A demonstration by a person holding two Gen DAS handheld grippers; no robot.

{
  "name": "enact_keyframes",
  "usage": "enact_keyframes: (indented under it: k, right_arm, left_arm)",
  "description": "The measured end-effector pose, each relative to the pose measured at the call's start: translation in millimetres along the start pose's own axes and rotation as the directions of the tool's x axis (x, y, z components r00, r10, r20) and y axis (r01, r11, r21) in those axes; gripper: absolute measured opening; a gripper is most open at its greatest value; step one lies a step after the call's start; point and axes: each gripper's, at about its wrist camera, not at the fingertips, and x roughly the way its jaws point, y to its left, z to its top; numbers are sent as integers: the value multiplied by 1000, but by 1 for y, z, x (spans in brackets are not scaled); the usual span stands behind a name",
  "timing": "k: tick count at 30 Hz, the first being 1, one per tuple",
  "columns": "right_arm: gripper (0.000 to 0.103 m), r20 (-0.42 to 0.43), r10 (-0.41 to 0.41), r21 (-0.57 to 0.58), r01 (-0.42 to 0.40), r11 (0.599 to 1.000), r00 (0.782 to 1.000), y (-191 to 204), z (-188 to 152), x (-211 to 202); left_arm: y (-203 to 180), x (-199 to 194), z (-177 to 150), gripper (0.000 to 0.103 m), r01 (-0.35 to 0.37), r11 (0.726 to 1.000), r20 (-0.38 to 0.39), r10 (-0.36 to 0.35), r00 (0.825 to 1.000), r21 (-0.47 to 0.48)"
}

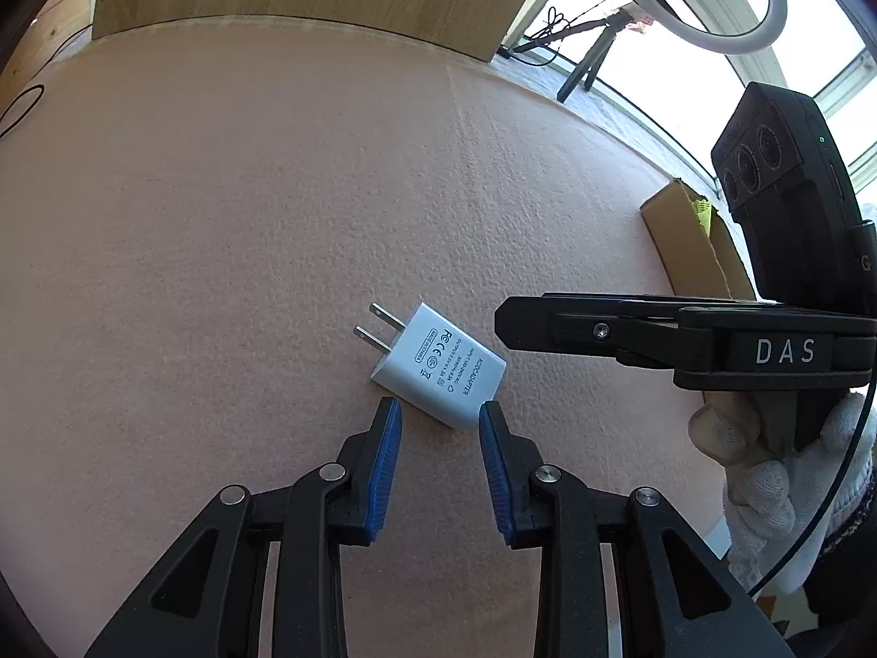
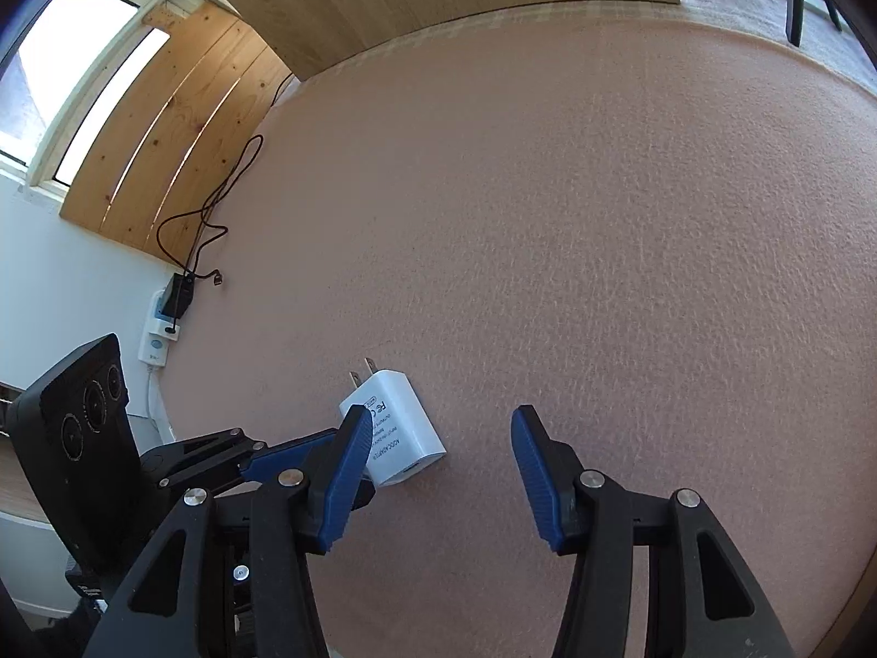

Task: Organize objects
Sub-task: 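Grasp the charger with the left gripper while the right gripper closes on it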

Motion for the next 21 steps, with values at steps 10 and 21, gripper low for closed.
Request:
enact_keyframes:
  k: [10,21]
  right_arm:
    - [32,-63,48,-11,-49,999,997,12,7,21]
    - [26,-94,52,-1,-53,999,994,11,3,27]
  left_arm:
    - [0,8,13,35,-14,1000,9,13,1000,19]
    - [-10,18,9,46,-5,999,-17,6,1000,53]
